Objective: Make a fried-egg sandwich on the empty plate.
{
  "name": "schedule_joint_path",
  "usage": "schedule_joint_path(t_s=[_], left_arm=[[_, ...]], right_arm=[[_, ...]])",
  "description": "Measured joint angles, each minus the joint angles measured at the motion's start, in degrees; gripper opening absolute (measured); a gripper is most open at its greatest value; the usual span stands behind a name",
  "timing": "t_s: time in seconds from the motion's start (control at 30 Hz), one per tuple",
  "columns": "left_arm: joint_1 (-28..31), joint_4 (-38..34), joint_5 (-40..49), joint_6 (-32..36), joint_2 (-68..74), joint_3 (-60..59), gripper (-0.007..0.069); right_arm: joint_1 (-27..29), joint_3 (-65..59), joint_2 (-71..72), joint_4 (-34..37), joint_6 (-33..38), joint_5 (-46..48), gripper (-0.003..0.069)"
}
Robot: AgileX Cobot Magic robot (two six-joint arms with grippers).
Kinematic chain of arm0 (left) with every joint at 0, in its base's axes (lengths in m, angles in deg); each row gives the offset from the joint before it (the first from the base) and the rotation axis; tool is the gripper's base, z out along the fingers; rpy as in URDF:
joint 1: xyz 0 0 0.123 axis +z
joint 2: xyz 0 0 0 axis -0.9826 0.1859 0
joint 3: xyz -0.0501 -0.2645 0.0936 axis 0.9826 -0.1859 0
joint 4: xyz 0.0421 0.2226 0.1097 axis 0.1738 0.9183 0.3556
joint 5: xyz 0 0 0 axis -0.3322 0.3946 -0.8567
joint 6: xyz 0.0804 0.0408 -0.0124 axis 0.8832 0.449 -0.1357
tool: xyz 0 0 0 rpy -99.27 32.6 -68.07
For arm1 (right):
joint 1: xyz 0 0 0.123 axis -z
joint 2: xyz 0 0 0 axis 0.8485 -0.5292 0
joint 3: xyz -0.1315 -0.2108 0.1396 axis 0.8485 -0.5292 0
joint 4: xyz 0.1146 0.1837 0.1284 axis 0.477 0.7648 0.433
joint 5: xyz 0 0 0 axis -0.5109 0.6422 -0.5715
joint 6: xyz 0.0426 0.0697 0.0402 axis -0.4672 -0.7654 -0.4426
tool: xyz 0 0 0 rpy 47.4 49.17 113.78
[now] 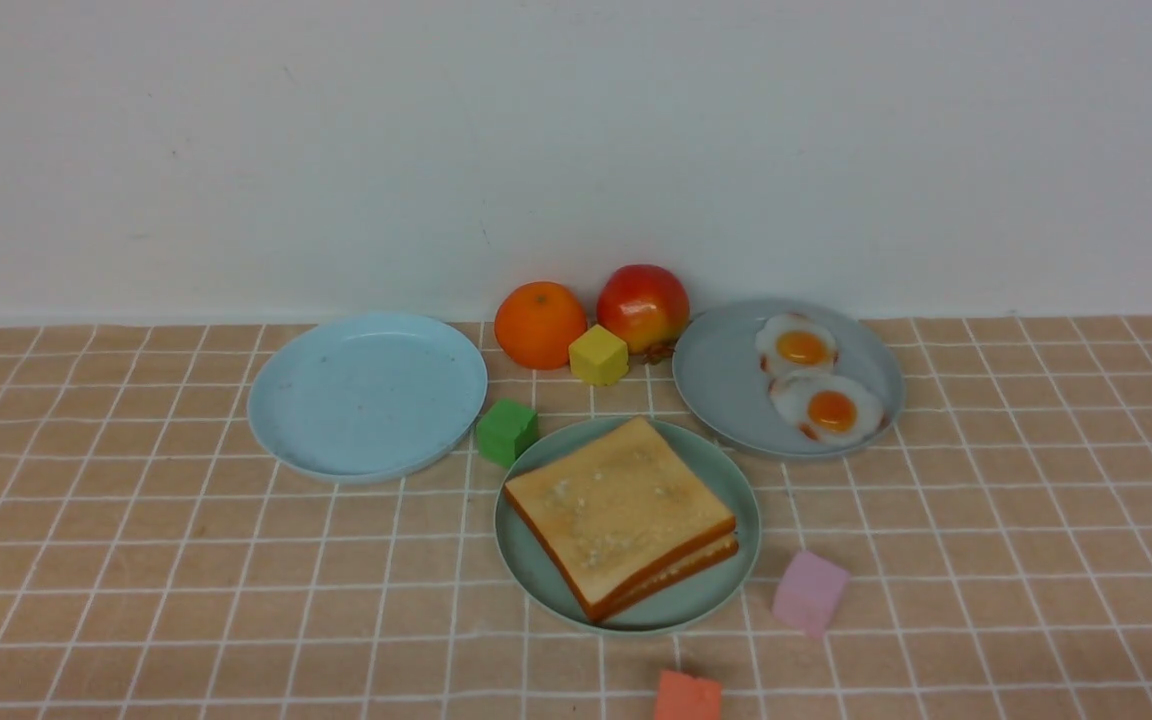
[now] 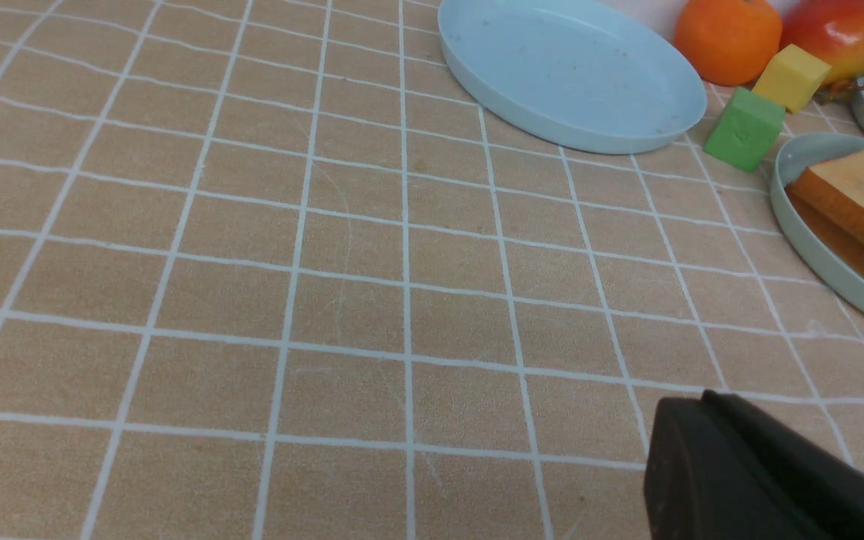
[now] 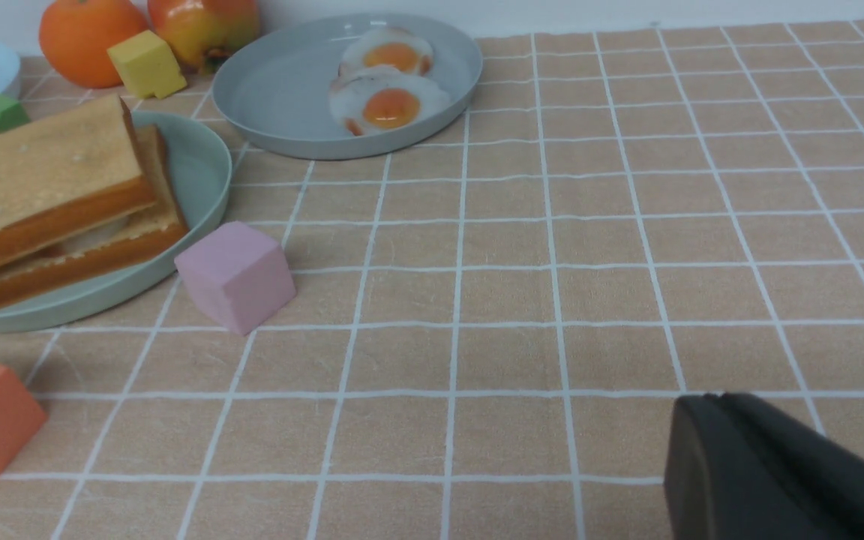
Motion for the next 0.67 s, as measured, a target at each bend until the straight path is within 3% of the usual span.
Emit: schedule_joint_path(t_s=[0.67], left_arm=[[0.00,0.00,0.00,0.00,0.00,0.00,-0.0007]], right_arm=[[0.00,0.00,0.00,0.00,0.00,0.00,0.0023]])
